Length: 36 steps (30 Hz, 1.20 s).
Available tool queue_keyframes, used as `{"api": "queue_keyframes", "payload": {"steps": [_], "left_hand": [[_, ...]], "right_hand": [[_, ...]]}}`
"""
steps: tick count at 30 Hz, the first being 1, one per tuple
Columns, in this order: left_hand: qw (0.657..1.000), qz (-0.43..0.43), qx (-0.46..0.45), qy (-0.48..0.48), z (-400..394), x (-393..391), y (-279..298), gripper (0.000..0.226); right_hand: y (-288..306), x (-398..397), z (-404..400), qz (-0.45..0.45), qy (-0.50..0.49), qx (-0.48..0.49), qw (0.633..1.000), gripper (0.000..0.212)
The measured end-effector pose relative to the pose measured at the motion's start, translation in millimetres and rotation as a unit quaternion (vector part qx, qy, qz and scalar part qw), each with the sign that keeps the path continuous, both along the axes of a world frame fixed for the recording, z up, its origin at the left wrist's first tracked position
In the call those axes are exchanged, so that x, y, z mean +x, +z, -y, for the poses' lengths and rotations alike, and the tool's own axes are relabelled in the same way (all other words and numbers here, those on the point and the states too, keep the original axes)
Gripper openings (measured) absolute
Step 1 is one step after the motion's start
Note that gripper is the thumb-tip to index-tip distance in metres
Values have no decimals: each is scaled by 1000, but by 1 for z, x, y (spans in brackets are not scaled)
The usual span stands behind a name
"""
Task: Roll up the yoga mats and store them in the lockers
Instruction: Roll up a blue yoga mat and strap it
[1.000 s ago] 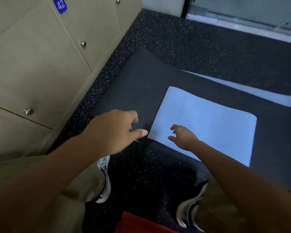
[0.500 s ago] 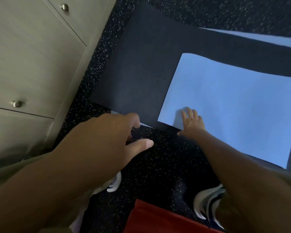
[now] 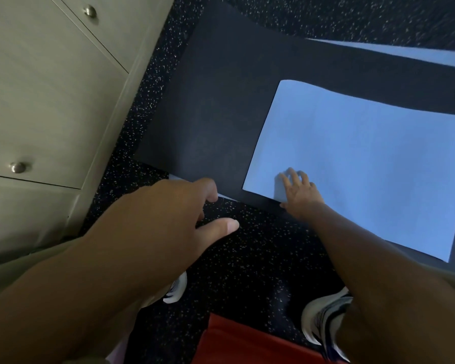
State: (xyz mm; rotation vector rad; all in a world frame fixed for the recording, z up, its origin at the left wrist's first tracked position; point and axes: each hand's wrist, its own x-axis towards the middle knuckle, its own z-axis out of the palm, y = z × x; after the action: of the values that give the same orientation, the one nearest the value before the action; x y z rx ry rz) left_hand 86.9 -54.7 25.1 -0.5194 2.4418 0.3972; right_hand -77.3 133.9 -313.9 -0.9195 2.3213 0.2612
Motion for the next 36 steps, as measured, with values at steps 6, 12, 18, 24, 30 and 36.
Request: {"api": "queue_keyframes", "payload": {"steps": [6,12,18,24,30,36], "left_hand": [[1000,-27,6,-6,-2,-3,2,63],[998,-50,39,5,-1,-9,9,64],[995,-99,13,-7,-12,-16,13,50],[991,-136,16,-15,-28,-29,26,48],[982,-174,68,19,-37,-34,33,55],[968,-211,139,-2,-52,-29,44,81]], "right_hand": [[24,-8,-10,92,-48,-90,991,33],[84,-22,-14,48,-86,-107,989,36],[165,-42,-21,21,-112,-122,986,38],[269,-69,-38,-64,-85,-133,985,36],[348,-55,-68,-121,-35,-59,990,48],[386,-12,-87,-190,36,-100,976,47]]}}
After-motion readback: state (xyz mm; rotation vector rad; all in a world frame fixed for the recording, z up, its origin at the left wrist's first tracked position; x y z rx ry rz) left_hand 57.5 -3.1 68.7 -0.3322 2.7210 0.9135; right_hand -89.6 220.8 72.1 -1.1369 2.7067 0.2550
